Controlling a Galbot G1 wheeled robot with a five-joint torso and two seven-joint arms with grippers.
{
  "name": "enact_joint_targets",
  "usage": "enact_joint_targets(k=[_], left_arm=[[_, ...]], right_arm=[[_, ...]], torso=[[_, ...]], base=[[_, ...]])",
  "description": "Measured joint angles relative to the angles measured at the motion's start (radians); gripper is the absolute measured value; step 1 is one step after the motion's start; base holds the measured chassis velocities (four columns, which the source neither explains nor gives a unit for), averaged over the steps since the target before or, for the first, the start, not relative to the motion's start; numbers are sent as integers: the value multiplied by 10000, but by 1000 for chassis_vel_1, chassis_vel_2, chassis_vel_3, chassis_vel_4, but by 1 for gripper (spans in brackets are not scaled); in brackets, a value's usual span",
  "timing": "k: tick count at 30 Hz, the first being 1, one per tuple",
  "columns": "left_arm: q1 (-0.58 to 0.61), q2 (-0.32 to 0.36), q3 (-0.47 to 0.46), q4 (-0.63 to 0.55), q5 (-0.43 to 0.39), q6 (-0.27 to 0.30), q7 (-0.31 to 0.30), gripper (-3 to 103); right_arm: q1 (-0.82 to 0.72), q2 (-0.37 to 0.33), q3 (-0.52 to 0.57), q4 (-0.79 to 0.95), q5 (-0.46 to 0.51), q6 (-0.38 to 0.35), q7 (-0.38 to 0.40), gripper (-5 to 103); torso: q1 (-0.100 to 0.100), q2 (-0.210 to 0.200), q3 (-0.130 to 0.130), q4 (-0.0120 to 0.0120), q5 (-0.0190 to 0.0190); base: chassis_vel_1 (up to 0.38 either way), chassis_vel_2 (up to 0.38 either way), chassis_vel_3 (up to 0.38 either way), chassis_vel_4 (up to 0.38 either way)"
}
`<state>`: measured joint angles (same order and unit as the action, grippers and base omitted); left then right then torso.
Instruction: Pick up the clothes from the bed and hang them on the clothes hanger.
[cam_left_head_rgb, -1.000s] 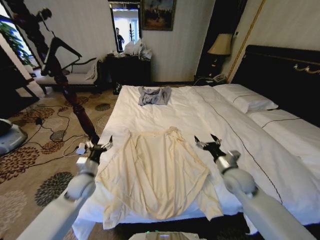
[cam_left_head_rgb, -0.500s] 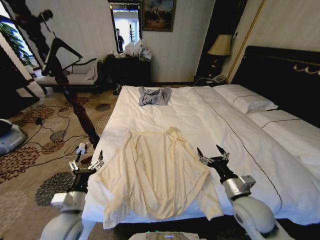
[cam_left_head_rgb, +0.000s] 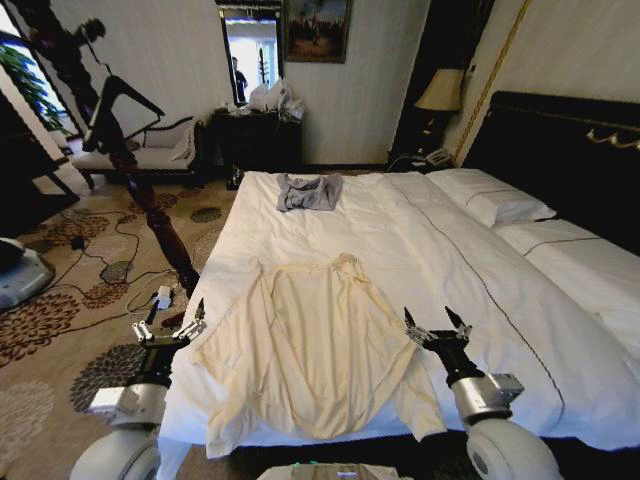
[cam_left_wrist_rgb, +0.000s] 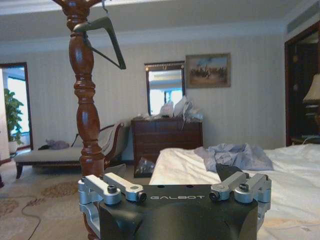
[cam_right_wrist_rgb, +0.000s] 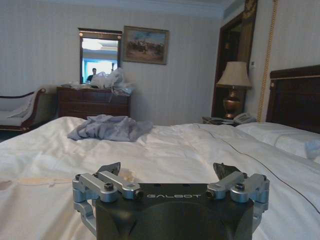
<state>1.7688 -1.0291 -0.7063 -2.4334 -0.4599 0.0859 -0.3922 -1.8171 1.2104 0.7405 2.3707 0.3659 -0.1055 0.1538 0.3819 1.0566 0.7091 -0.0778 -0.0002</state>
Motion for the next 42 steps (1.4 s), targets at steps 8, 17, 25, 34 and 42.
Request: enact_joint_targets(k=[8, 17, 25, 34, 42], left_arm=[[-1683, 1845, -672, -732, -2891, 2512, -1647, 100], [-5844, 4233, -176, -392, -5703, 3529, -3113, 100], [-9531, 5431, 1008, 879, -7366, 5123, -3821, 100], [-11103, 6468, 770, 2682, -8903, 5383, -3719, 100], [-13163, 6584, 1969, 4786, -9888, 5703, -3541, 100]], right_arm=[[-82, 321, -82, -26, -208, -35, 17, 100], [-280, 809, -267, -48, -743, -47, 18, 100], [-325, 933, -294, -82, -921, -47, 18, 100], [26, 581, -885, -453, -850, -127, 36, 100], [51, 612, -1005, -538, -911, -109, 40, 100]], torso=[[0, 0, 1, 3, 0], [0, -1, 1, -1, 0], [1, -1, 2, 0, 5], [0, -1, 1, 8, 2], [1, -1, 1, 0, 0]], base=[[0, 0, 0, 0], [0, 0, 0, 0], [0, 0, 0, 0], [0, 0, 0, 0], [0, 0, 0, 0]])
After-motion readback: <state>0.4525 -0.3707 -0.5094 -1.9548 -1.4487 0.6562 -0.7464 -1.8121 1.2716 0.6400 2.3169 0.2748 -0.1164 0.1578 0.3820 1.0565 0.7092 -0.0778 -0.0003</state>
